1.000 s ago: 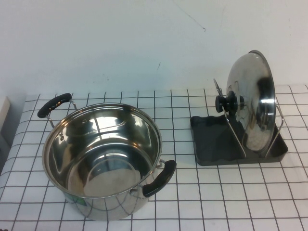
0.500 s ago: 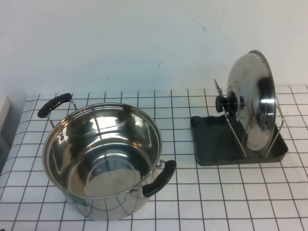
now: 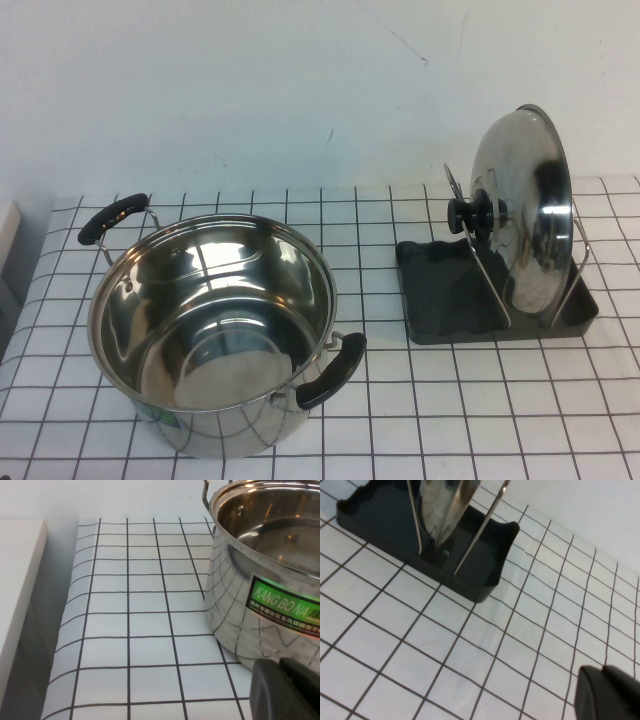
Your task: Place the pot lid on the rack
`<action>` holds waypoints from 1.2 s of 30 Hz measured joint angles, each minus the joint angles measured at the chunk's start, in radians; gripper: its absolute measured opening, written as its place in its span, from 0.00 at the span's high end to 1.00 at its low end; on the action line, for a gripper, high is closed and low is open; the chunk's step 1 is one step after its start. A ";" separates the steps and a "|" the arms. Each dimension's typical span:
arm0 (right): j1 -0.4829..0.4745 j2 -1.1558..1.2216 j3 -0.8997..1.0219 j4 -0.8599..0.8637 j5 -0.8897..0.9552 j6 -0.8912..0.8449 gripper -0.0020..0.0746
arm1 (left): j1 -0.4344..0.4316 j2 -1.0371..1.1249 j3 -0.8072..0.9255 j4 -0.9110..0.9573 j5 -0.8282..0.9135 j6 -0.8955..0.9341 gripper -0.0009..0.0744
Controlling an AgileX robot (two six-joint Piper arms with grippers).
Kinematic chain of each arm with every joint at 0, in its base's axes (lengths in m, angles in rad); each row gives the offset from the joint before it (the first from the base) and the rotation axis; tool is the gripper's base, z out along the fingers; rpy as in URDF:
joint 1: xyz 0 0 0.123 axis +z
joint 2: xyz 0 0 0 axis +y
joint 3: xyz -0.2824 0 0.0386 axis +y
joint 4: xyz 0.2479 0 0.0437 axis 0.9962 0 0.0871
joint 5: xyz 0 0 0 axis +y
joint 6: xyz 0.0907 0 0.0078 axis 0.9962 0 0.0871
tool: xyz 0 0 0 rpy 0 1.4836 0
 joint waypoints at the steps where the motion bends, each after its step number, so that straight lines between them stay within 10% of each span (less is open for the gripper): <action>1: 0.000 0.000 0.000 0.000 0.000 0.000 0.98 | 0.000 0.000 0.000 0.000 0.000 -0.002 0.99; 21: 0.000 -0.051 0.064 -0.002 -0.056 0.008 0.98 | -0.002 0.000 0.000 0.000 0.000 -0.006 0.99; 36: -0.029 -0.493 0.338 -0.201 -0.042 0.449 0.98 | -0.002 0.000 0.000 0.002 0.000 -0.010 0.99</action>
